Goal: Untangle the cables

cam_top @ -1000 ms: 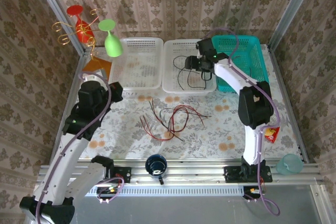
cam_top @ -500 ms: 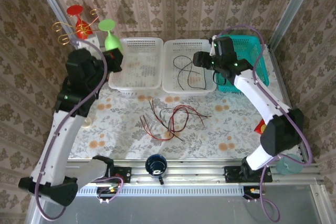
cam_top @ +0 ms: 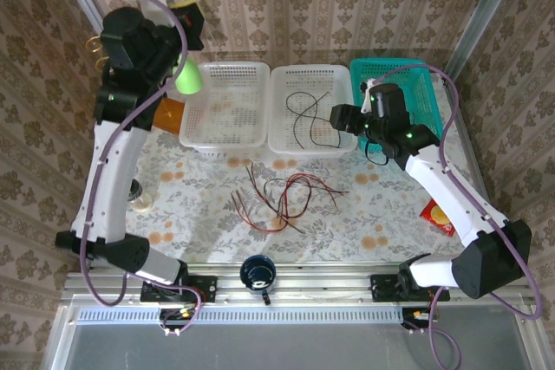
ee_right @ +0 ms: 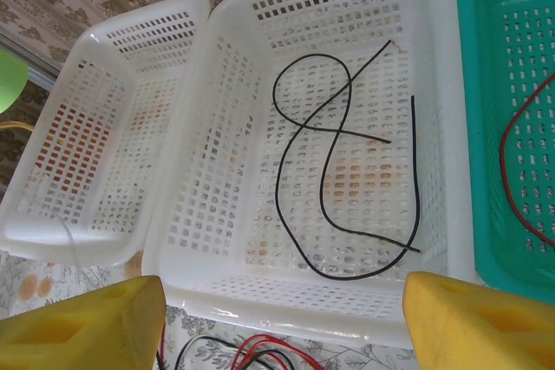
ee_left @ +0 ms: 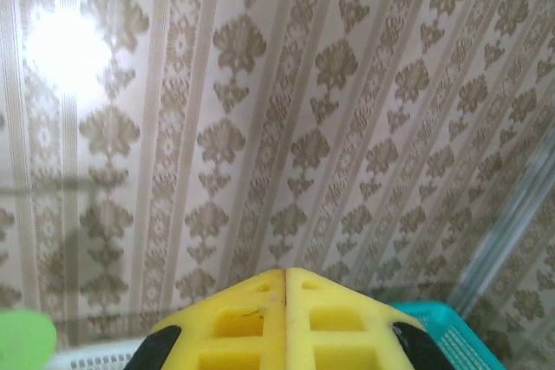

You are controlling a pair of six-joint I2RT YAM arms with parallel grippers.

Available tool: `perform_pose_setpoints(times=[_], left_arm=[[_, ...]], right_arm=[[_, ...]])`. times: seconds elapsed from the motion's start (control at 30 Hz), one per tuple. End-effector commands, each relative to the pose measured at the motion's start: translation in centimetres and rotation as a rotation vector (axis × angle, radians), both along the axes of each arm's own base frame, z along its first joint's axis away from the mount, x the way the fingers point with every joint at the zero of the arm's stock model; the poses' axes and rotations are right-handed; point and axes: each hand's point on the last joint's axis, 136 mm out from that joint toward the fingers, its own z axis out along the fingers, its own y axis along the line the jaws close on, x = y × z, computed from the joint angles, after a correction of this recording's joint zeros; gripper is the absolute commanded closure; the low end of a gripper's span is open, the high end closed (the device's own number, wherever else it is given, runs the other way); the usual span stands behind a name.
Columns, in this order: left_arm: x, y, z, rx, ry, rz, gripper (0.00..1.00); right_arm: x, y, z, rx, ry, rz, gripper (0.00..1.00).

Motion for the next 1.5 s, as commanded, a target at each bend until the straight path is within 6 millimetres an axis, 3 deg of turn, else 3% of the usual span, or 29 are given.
perform_pose_setpoints(times=[0.0, 0.2, 0.3, 0.37, 0.47, 0.57, 0.67, 0.87, 1.0, 1.2, 1.37, 1.47], left_arm=[[0.1, 0.8, 4.5, 0.012, -0.141, 0.028, 1.00], [1.6, 1.1, 8.2, 0.017, -0.243, 0.050, 1.00], [2.9, 0.9, 7.5, 0.081, -0.231, 0.067, 1.00], [4.3, 0.8, 5.8, 0.130, -0.193, 0.086, 1.00], [6.7, 0.1, 1.5, 0.203, -0.118, 0.085, 1.00], [9.3, -1.1, -5.1, 0.275, -0.002, 0.062, 1.00], [11.2, -2.6, -13.4, 0.421, 0.122, 0.038, 1.00], [12.8, -4.7, -28.9, 0.508, 0.489, -0.053, 1.00], [12.5, -5.1, -36.3, 0.503, 0.721, -0.076, 1.00], [11.5, -4.7, -44.2, 0.541, 1.000, -0.085, 1.00], [10.9, -4.7, -47.1, 0.522, 1.084, -0.116, 1.00], [10.9, -4.4, -47.1, 0.509, 1.096, -0.109, 0.76]], right_arm=[[-0.1, -0.5, 0.4, 0.014, -0.015, -0.030, 0.26], [0.0, -0.3, 0.4, 0.032, -0.011, -0.030, 0.25], [-0.2, -0.4, 0.2, 0.032, -0.004, -0.029, 0.25], [-0.3, -0.4, 0.3, 0.034, -0.005, -0.026, 0.25], [-0.5, -0.4, 0.5, 0.031, -0.008, -0.021, 0.25], [-0.6, -0.5, 0.4, 0.028, -0.006, -0.019, 0.25], [-0.8, -0.6, 0.4, 0.029, -0.003, -0.015, 0.25], [-1.2, -0.7, 0.3, 0.026, 0.003, -0.012, 0.25], [-1.4, -0.8, 0.0, 0.030, 0.019, -0.013, 0.25], [-1.8, -0.9, -0.5, 0.031, 0.024, -0.017, 0.25], [-2.0, -1.0, -0.6, 0.028, 0.027, -0.015, 0.25], [-2.0, -1.0, -0.5, 0.029, 0.026, -0.019, 0.25]])
